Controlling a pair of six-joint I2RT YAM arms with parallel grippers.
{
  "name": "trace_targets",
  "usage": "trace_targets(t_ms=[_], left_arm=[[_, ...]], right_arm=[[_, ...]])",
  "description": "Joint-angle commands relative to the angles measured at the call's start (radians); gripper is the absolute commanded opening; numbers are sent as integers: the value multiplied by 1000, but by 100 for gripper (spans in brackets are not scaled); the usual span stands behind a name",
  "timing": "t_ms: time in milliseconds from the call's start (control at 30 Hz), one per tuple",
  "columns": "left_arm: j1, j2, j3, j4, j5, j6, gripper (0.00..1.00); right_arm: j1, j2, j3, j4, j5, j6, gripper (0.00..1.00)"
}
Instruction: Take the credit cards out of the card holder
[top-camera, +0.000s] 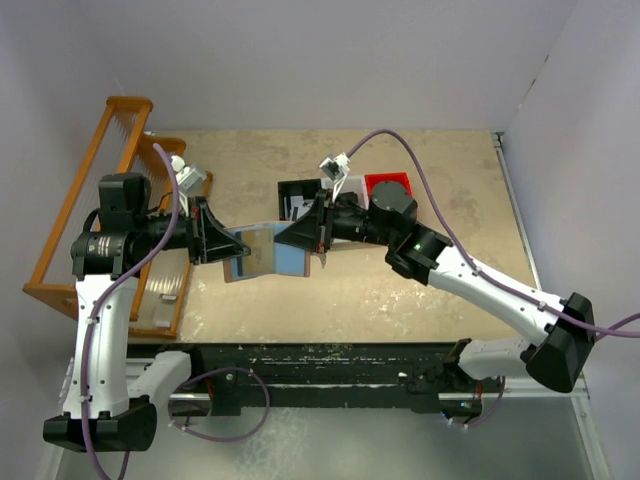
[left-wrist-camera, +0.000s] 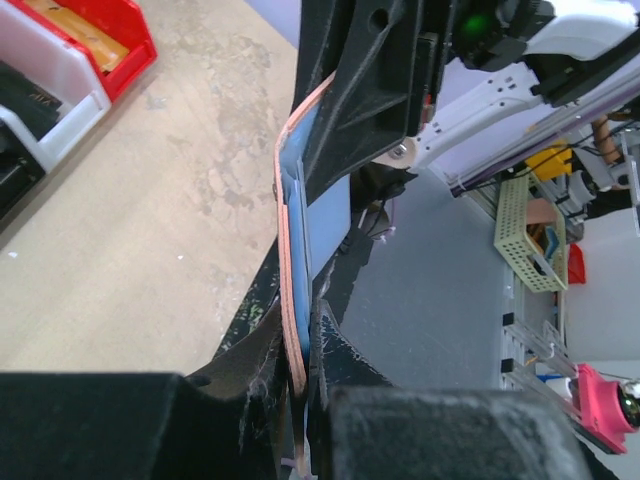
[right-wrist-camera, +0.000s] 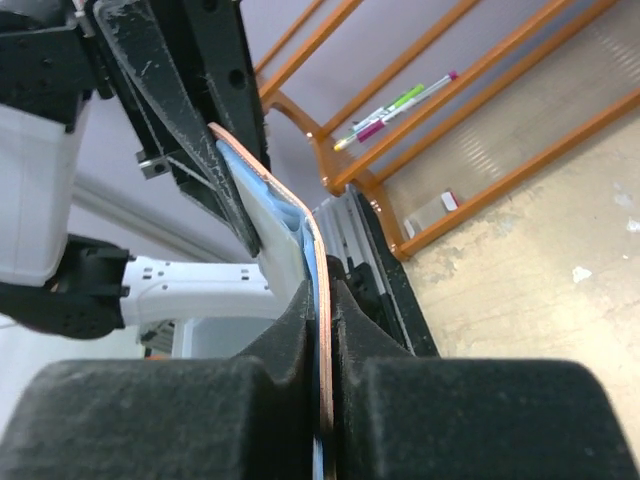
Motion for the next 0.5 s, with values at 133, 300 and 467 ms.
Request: trace_targets(t_ms=[133,300,467], left_arm=[[-1,-27,44,60,31,-17,21],[-1,-51,25,59,86,5,31],[-1,-40,24,51,106,8,31]], right_arm=[[17,-17,14,19,187,20,0],[18,-41,-11,56,175,45,0],[16,-83,-28,53,160,65,0]])
